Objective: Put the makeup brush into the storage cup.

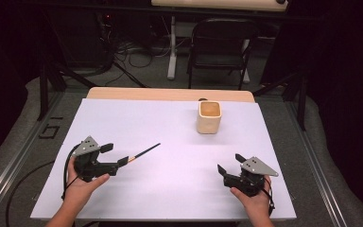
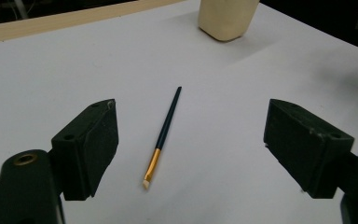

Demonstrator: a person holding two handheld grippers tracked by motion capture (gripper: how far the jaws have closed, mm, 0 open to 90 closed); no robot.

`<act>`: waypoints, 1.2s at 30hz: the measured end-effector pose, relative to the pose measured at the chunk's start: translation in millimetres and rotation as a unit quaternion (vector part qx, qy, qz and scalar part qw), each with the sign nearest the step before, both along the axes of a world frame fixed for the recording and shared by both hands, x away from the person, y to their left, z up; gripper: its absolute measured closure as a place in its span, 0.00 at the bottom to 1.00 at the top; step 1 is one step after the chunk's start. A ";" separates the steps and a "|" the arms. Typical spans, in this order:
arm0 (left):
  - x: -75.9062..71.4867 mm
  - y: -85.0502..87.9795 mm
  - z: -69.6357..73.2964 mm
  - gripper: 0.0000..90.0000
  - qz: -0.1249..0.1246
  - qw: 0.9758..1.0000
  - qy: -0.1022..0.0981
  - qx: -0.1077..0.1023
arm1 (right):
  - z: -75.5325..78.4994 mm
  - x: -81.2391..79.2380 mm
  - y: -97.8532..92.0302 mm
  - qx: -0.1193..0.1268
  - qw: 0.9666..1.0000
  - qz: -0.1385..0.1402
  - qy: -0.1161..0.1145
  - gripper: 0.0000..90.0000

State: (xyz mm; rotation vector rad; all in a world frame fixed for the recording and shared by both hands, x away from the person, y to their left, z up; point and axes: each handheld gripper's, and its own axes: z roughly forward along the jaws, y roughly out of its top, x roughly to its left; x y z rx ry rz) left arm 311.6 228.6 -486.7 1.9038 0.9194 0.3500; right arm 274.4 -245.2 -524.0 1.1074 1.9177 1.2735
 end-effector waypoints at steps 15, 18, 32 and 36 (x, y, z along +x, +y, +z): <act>17.7 -3.6 19.3 0.23 0.006 0.999 0.003 0.043 | -1.5 2.4 -2.8 0.004 1.000 -0.001 0.015 0.26; 19.8 -5.5 20.7 0.24 0.004 0.999 0.004 0.053 | -1.9 2.7 -2.4 0.004 1.000 -0.001 0.013 0.26; 30.2 -10.7 27.0 0.25 0.001 0.993 0.042 0.109 | -2.3 2.6 -2.0 0.001 1.000 0.003 0.019 0.26; 33.3 -12.4 29.0 0.25 0.003 0.990 0.051 0.134 | -3.2 3.2 -1.4 0.005 1.000 0.002 0.017 0.26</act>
